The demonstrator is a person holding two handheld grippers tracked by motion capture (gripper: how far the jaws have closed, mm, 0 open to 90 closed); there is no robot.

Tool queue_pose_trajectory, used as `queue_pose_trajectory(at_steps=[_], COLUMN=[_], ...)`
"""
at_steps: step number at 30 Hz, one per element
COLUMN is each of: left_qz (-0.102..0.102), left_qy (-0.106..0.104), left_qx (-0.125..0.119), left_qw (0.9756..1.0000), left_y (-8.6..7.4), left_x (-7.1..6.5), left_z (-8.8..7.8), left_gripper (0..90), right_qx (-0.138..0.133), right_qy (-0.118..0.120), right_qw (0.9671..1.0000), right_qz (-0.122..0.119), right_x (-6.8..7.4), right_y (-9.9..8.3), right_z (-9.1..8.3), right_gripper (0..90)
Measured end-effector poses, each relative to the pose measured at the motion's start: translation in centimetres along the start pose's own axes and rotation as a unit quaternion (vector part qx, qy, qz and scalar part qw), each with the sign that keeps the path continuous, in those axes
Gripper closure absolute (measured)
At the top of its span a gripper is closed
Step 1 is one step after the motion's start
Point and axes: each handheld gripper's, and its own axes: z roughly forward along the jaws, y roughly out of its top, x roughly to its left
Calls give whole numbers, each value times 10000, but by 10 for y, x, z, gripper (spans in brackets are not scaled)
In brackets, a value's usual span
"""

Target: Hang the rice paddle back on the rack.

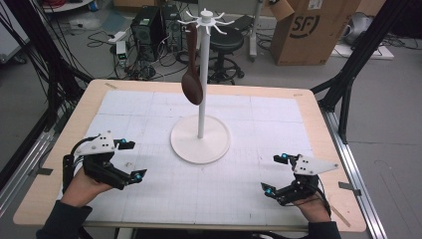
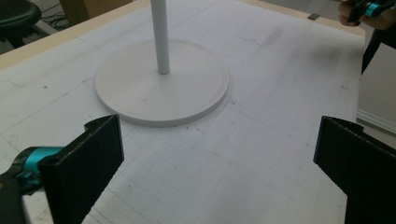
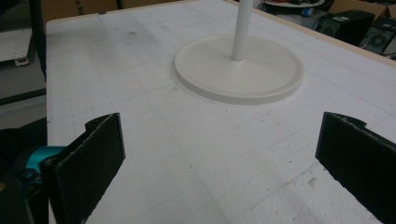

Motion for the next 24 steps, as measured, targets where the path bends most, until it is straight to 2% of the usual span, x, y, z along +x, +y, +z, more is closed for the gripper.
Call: queue_pose_trajectory(at_steps=[12, 17, 21, 24], left_qz=[-86, -39, 0, -38], left_qy=[-85, -223, -238, -225], left_qx=[157, 239, 305, 251], left_qw=[9998, 9995, 9993, 9994], left_y=[-24, -27, -28, -28], left_x=[2, 1, 1, 1], left_z=[10, 16, 19, 17], left_gripper=[22, 22, 22, 22], right_qx=[-64, -53, -34, -69], right_qy=[-61, -85, -177, -164], right_qw=[9999, 9999, 9998, 9998], right_qz=[113, 92, 69, 108], right_x=[0, 1, 3, 4], right_y=[-1, -2, -4, -3], right_z=[-3, -5, -7, -8], right_gripper=[5, 5, 5, 5])
